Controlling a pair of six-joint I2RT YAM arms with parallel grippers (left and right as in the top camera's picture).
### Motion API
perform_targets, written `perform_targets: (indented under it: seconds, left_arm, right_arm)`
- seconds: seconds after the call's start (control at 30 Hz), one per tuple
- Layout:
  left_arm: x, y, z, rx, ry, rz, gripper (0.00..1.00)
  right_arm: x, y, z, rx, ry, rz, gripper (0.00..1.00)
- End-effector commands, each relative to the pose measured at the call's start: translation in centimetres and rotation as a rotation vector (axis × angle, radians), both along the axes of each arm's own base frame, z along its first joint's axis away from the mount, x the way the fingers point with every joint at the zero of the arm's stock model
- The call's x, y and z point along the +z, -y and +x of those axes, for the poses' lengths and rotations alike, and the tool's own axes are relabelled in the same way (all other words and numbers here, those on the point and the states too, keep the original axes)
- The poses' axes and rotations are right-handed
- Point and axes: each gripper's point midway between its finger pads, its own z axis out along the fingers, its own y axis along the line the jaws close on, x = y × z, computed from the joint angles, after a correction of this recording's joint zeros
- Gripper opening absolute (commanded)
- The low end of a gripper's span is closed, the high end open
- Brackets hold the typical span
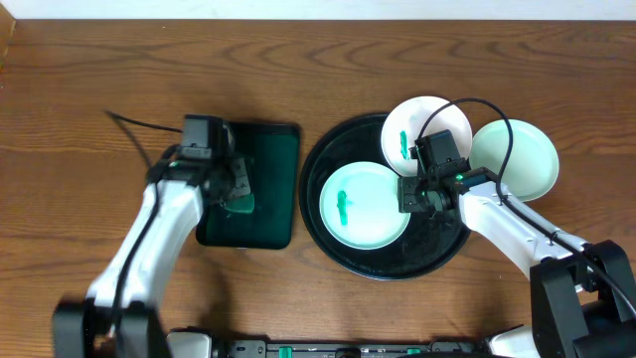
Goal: Clean dirty plates on tray and stack at the side
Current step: 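Close the left gripper on the green sponge, then lift the sponge with the left gripper and hold it above the tray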
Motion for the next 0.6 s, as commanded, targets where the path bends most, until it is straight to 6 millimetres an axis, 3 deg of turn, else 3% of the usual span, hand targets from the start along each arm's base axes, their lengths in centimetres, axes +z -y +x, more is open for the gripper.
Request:
perform_targets:
  seconds: [0.0, 0.13, 0.27, 0.33, 0.47, 0.57]
  left_arm:
    - [4.8, 0.7, 0.2, -0.024, 0.150, -0.047, 0.07]
    - [7.8, 0.9, -0.5, -0.029, 0.216, -0.065, 0.07]
    - [10.1, 2.5, -0.8, -0.076, 0.226, -0.147, 0.07]
    - [11.3, 3.1, -0.8, -0.100, 0.231, -0.181, 0.07]
    - [12.4, 3.3, -0.6, -0.107, 0.247, -0.190, 0.07]
    - [12.1, 3.3, -0.8, -0.108, 0.231, -0.188, 0.07]
  right_arm:
    - [0.5, 0.4, 0.1, -0.001, 0.017, 0.004, 0.56]
    - [0.5, 0.4, 0.1, -0.001, 0.017, 0.004, 0.46]
    - [0.5, 0.4, 0.0, 0.029, 0.018, -0.006, 0.42]
    - [0.5, 0.4, 0.0, 0.036, 0.018, -0.006, 0.35]
    - [0.5, 0.4, -0.1, 0.036, 0.014, -0.007, 0.35]
    - [0.5, 0.4, -0.1, 0.036, 0.014, -0.006, 0.45]
